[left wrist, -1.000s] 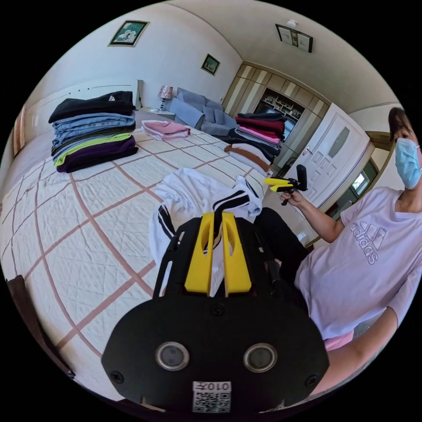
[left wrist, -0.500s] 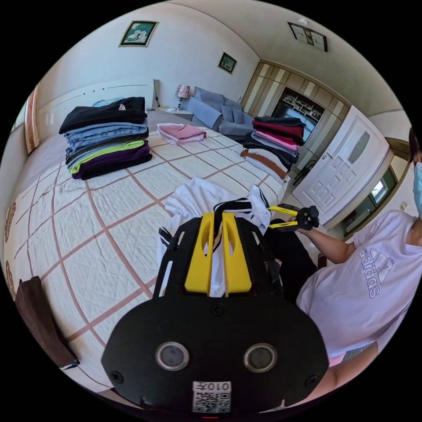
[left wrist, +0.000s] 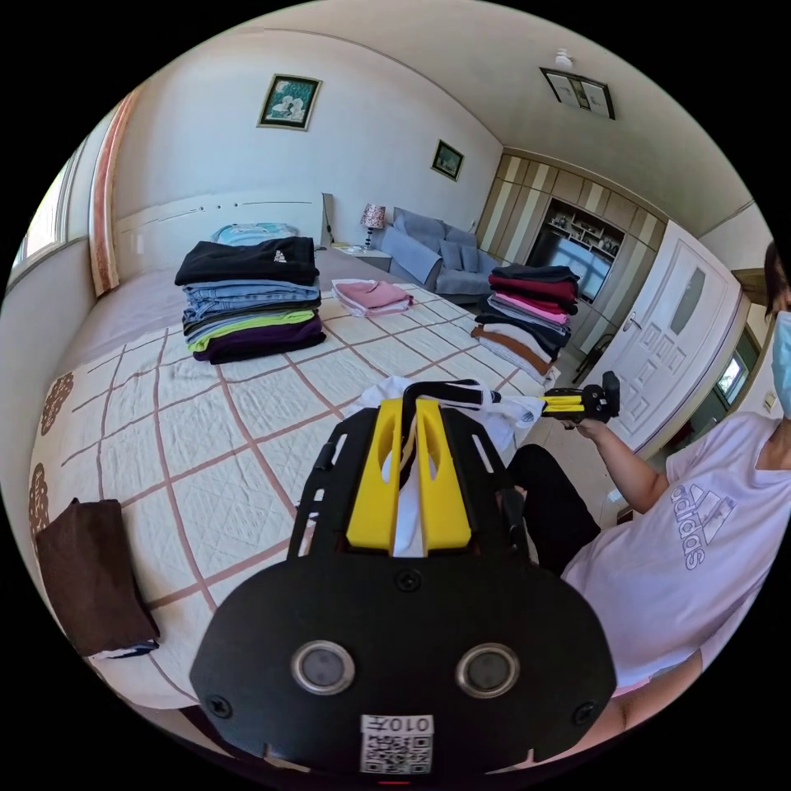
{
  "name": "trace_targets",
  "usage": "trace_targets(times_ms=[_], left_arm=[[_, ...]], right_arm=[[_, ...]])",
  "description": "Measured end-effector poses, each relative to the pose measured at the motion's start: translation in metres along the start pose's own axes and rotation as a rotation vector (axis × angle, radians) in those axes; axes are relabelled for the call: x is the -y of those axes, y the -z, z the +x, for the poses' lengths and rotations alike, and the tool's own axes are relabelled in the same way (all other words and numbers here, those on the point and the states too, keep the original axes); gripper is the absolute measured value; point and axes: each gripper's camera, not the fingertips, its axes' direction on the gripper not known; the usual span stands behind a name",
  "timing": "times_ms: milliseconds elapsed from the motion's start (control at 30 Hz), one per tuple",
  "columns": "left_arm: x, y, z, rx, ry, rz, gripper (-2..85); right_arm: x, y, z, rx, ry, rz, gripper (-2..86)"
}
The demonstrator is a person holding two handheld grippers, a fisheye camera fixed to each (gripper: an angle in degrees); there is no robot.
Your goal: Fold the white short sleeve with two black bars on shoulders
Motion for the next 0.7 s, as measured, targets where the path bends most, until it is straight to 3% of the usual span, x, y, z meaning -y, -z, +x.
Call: trace_targets(times_ms=[167,500,700], left_arm=[[-0.002,0.069,0.052,0.056,-0.062,0.1,0.4],[0.002,0.273,0.243,0.333,-0.349,0.524,0.2],[-0.021,0.367,0.354,0.381,-0.487,0.655,0.2]], right_arm=[[0.006,0.085,0.034,0.028,-0.056,0.144,4.9],[0.041,0.332,0.002,-0.426,-0.015,0.503,4.7],[0.001,0.45,-0.034,-0.472,0.009,0.743,4.7]])
